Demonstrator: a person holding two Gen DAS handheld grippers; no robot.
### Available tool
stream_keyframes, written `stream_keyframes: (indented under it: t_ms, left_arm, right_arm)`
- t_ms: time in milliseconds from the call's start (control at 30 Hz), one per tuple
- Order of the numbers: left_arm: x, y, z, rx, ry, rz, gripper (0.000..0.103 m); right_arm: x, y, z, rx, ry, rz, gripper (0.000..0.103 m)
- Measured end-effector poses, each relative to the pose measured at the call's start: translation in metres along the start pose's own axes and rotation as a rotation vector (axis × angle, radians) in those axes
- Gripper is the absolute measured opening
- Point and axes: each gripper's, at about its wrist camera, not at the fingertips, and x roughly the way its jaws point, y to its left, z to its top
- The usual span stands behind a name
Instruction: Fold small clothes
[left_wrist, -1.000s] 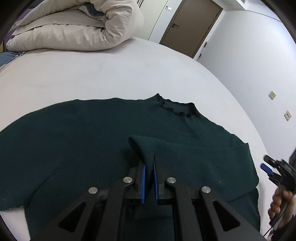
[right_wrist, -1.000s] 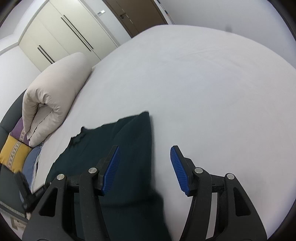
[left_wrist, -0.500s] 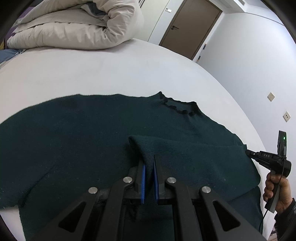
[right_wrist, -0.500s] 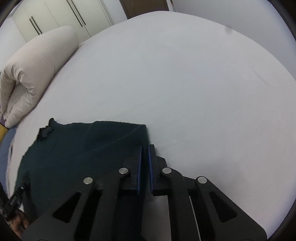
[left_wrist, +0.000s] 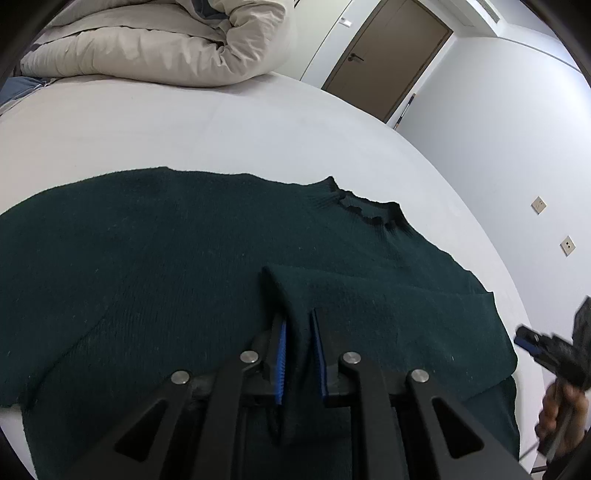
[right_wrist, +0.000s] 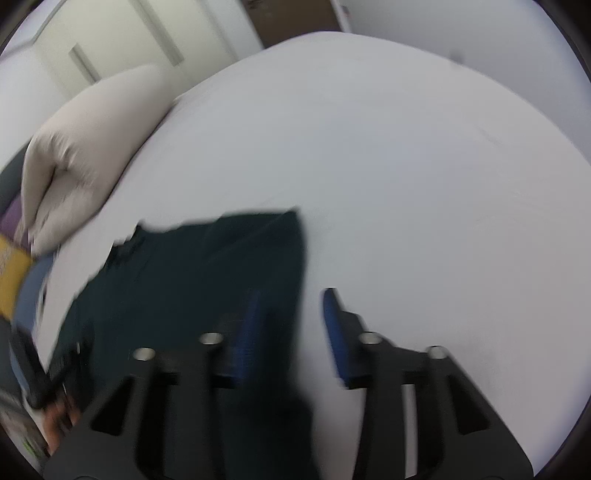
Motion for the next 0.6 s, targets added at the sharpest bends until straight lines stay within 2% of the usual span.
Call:
stream_keyframes:
  t_ms: [67, 133, 167, 200, 267, 400, 467, 533, 600]
  left_arm:
    - [0.000, 0.000, -0.001, -0.001, 0.002, -0.001, 0.017]
    - [0.000, 0.000, -0.001, 0.000, 0.004, 0.000, 0.017]
    - [-0.001, 0.000, -0.001, 0.000, 0.005, 0.000, 0.017]
    - [-0.002, 0.000, -0.001, 0.001, 0.006, -0.002, 0.017]
    - [-0.003, 0.001, -0.001, 0.002, 0.009, -0.008, 0.017]
    - [-0.006, -0.001, -0.005, 0.009, 0.002, 0.001, 0.017]
    - [-0.005, -0.001, -0.006, 0.013, -0.003, 0.004, 0.017]
    - [-0.002, 0.001, -0.007, 0.007, -0.002, 0.000, 0.018]
    - [0.000, 0.003, -0.006, 0.000, -0.004, -0.012, 0.018]
  right_arm:
    - [0.003, 0.015, -0.011, -0.056, 0.032, -0.028, 0.054]
    - [0.013, 0.021, -0.017, -0.105, 0.071, -0.085, 0.050]
    - [0.014, 0.025, -0.021, -0.106, 0.078, -0.111, 0.026]
    - [0.016, 0.017, -0.019, -0.068, 0.079, -0.082, 0.019]
    - [0.014, 0.007, -0.018, -0.036, 0.069, -0.070, 0.012]
    - [0.010, 0.004, -0.018, -0.055, 0.042, -0.102, 0.004]
    - [0.015, 0.002, -0.021, -0.030, 0.034, -0.102, 0.004]
    - [0.026, 0.004, -0.024, -0.063, 0.047, -0.098, 0.004]
    - [0.028, -0.017, -0.046, -0.114, 0.032, -0.103, 0.004]
